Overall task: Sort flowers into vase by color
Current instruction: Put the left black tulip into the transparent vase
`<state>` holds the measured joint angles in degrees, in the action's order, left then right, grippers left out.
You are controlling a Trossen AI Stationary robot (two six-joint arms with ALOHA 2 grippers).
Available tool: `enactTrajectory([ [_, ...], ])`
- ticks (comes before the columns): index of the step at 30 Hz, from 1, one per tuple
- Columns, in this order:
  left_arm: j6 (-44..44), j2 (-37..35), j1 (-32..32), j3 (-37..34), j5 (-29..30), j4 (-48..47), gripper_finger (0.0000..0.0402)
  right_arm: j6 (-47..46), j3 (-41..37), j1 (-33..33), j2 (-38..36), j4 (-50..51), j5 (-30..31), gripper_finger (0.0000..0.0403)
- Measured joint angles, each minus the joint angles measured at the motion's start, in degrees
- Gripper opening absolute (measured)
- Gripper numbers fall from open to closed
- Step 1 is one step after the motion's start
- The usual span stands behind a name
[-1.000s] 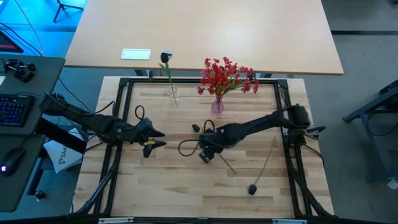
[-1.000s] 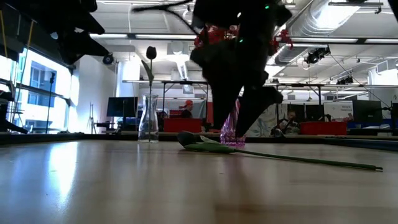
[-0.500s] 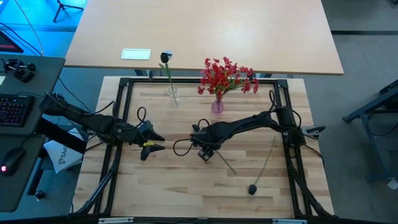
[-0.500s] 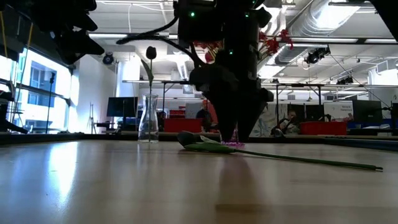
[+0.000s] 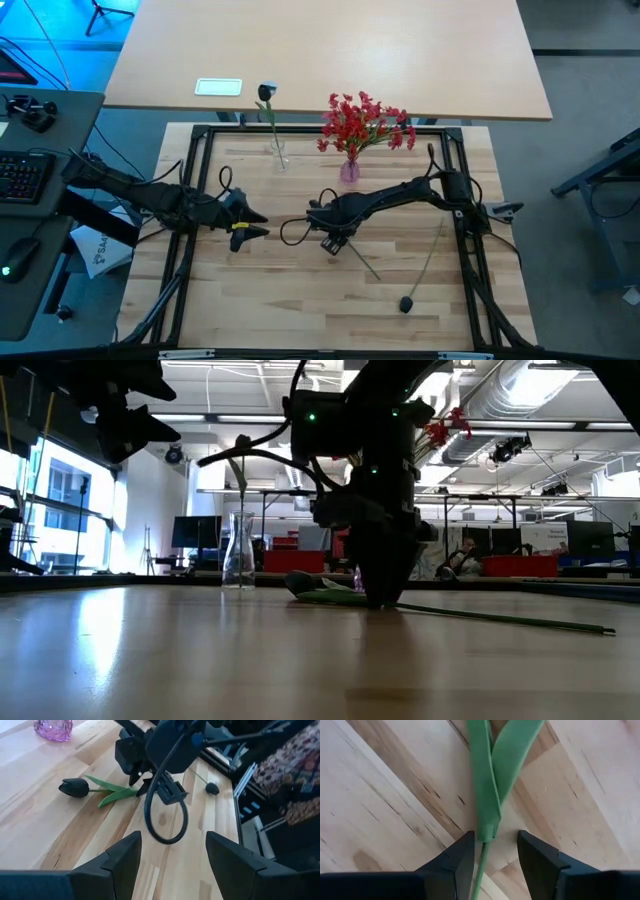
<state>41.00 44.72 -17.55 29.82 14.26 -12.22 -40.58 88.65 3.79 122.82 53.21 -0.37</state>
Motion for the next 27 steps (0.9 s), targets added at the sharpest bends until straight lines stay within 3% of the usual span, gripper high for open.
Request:
enactTrajectory([
  [4, 1.69, -0.01, 1.17, 0.00, 0.03, 0.60, 0.0208, 0.10, -3.56, -0.24, -0.32, -2.13, -2.74, 0.0143],
  [10, 2.48, 0.01, 2.71, 0.00, 0.00, 1.27, 0.0208, 2.05, -4.36, 0.30, -0.23, -4.44, -2.19, 0.0138],
  [13, 2.50, -0.01, 3.38, 0.00, 0.02, 3.74, 0.0208, 2.95, -4.36, 0.31, -0.17, -4.43, -2.38, 0.0113],
  [18, 2.31, -0.01, 4.53, 0.00, 0.00, 9.03, 0.0208, 6.63, -4.36, 1.14, -0.32, -3.74, -3.12, 0.0017],
  [27, -7.32, 0.01, 4.90, 0.00, -2.18, 13.83, 0.0208, 10.24, -5.05, 5.19, -9.03, 0.91, -4.81, 0.0003],
])
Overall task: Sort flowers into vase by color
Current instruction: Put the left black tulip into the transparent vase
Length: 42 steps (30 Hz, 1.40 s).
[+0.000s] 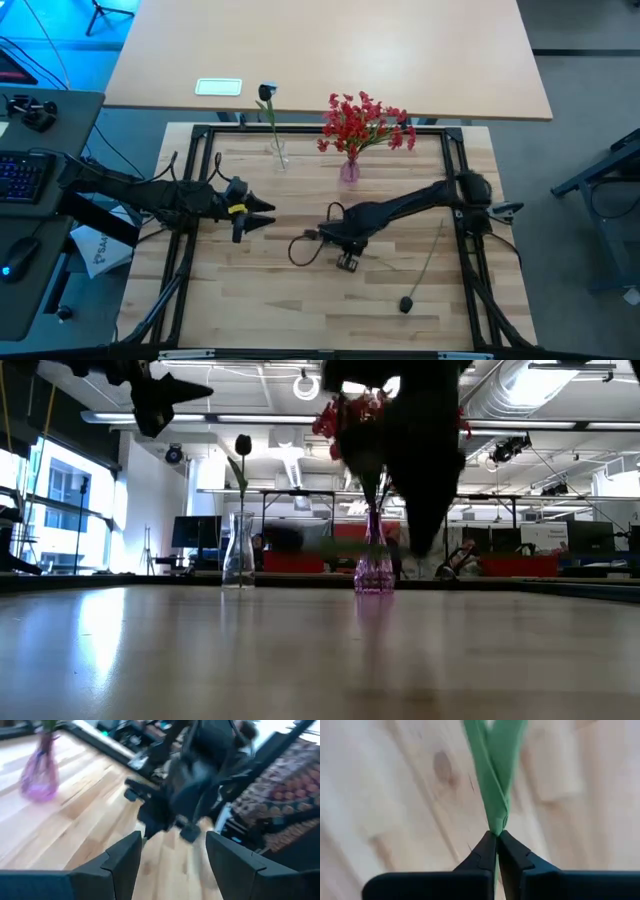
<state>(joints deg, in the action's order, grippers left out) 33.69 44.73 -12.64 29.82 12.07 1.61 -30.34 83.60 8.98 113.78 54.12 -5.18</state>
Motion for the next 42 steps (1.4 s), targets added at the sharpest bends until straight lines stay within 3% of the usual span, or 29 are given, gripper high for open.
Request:
enactTrajectory([
  [7, -7.79, -0.02, -0.02, 0.00, -1.40, 5.87, 0.0208, -1.64, 0.21, 3.51, -15.19, 5.36, 7.42, 0.0001],
  [11, -11.04, 0.00, -0.02, 0.00, -0.61, 9.14, 0.0208, -5.34, 0.31, 6.23, -24.17, 4.45, 18.05, 0.0001],
  [15, -15.12, 1.03, 0.00, 0.02, 3.29, 16.98, 0.0208, -4.03, 0.30, 8.71, -29.75, -4.23, 32.01, 0.0001],
  [18, -16.84, 2.56, 0.54, 0.02, 4.09, 26.14, 0.0208, 4.11, 0.34, 8.76, -30.64, -15.69, 36.40, 0.0000],
  [22, -16.89, 5.54, 1.06, 0.72, 3.46, 34.45, 0.0208, 16.31, 0.32, 7.09, -28.76, -33.33, 35.96, 0.0000],
  [27, -21.19, 10.16, 1.01, 6.79, 0.53, 33.09, 0.0208, 24.25, 0.34, 4.00, -24.34, -48.38, 28.94, 0.0000],
  [31, -24.25, 13.35, 1.01, 11.12, -1.01, 32.58, 0.0208, 24.92, 0.34, 1.92, -21.85, -54.12, 24.03, 0.0000],
  [37, -26.31, 14.86, 1.05, 12.72, -0.94, 30.46, 0.0208, 25.04, 0.34, 1.09, -20.56, -57.55, 23.11, 0.0000],
  [42, -26.35, 15.05, 1.04, 12.72, 3.67, 29.25, 0.0208, 26.41, 0.34, 1.29, -20.66, -61.56, 21.03, 0.0000],
])
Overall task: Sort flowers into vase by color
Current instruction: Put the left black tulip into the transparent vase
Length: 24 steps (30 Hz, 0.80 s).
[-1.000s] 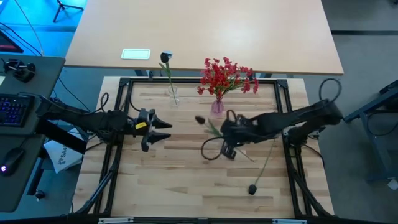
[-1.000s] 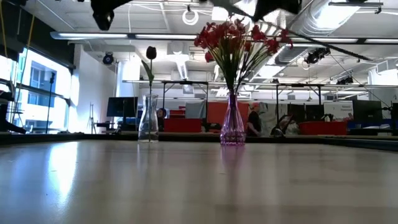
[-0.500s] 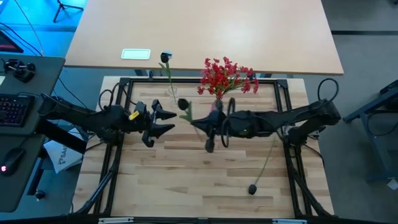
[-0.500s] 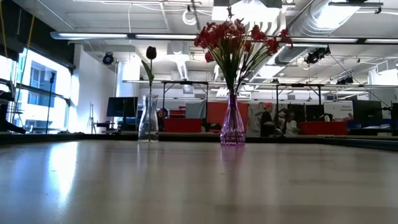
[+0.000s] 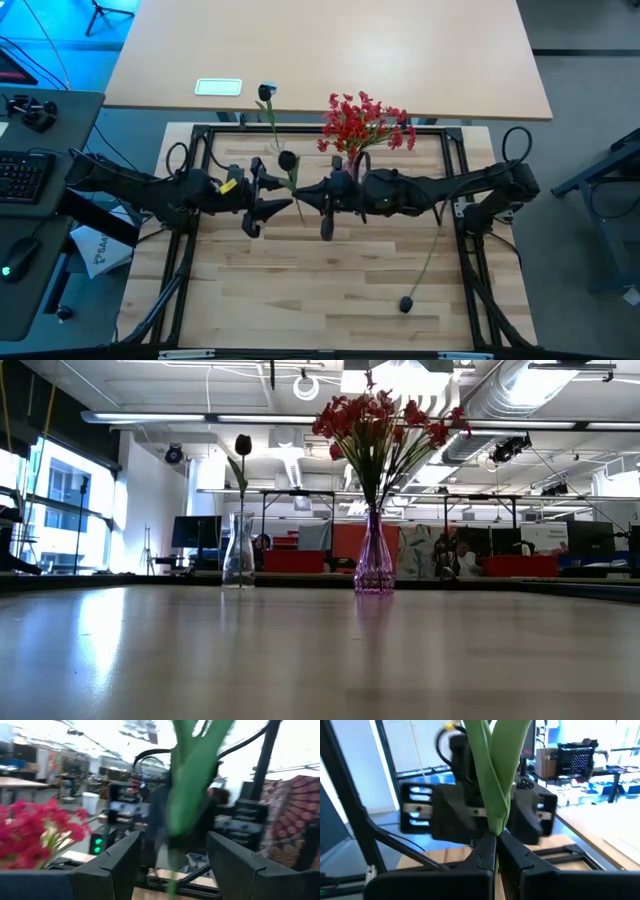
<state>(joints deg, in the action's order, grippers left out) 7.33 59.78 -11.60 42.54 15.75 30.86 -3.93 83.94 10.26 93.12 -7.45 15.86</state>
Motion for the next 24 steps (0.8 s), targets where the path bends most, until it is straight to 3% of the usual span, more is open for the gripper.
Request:
enactTrajectory([
  [5, 0.54, -0.06, 0.01, 0.00, 0.23, 0.62, 0.0208, -0.08, 0.11, 0.28, -0.03, 1.47, -0.73, 0.0000],
  [11, 3.08, 0.59, 0.01, 0.00, -6.65, 0.82, 0.0208, -0.08, 0.13, -0.17, 0.88, -0.27, -2.25, 0.0000],
  [24, 3.60, 2.16, 1.66, 0.00, -4.55, 3.36, 0.0194, -1.61, 0.11, -0.20, 1.07, 2.92, -4.96, 0.0000],
])
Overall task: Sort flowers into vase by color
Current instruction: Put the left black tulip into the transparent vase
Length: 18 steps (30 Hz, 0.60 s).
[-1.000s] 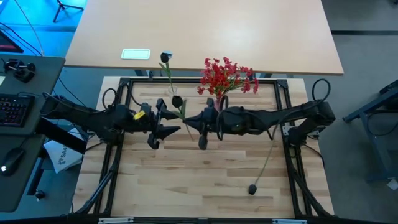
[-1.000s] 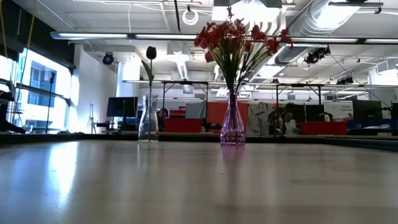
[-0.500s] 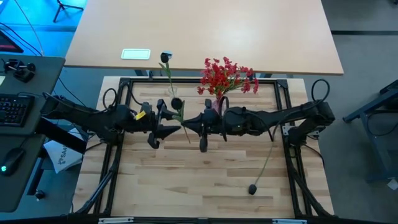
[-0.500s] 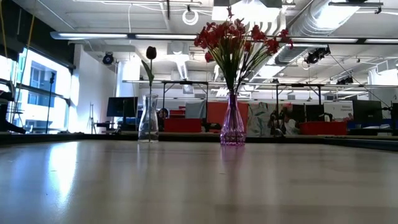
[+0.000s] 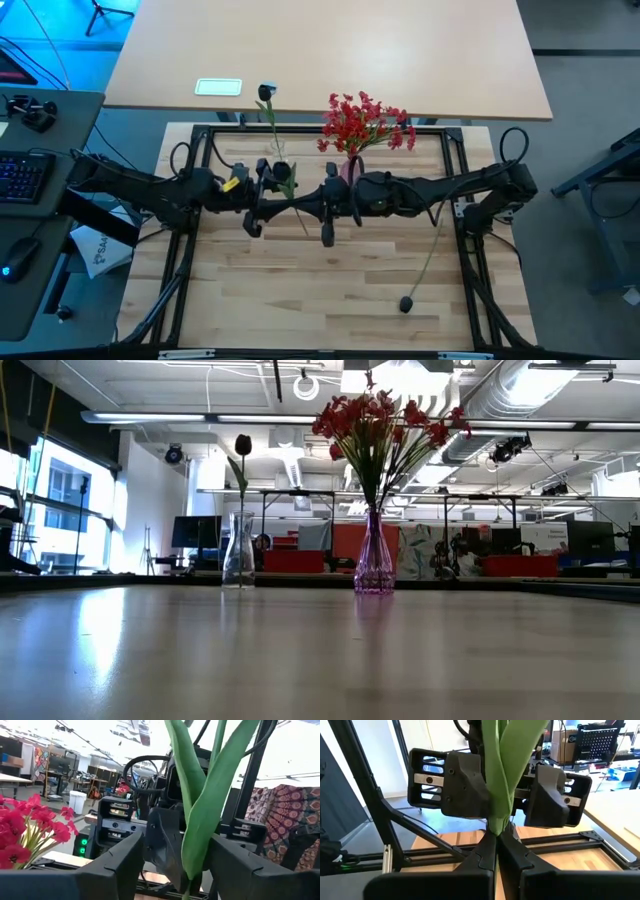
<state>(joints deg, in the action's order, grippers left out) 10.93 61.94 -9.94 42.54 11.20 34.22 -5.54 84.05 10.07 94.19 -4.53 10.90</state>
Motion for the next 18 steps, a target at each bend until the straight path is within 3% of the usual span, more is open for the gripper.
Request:
enactTrajectory([
  [9, 1.26, -0.01, 0.17, 0.00, -3.46, -0.06, 0.0138, 0.43, 0.00, -0.29, -0.02, 0.48, 0.16, 0.0000],
  [18, 2.41, -0.01, 0.18, -0.02, -3.53, -2.92, 0.0132, 1.46, -0.02, -0.72, -0.03, -2.35, 0.57, 0.0000],
])
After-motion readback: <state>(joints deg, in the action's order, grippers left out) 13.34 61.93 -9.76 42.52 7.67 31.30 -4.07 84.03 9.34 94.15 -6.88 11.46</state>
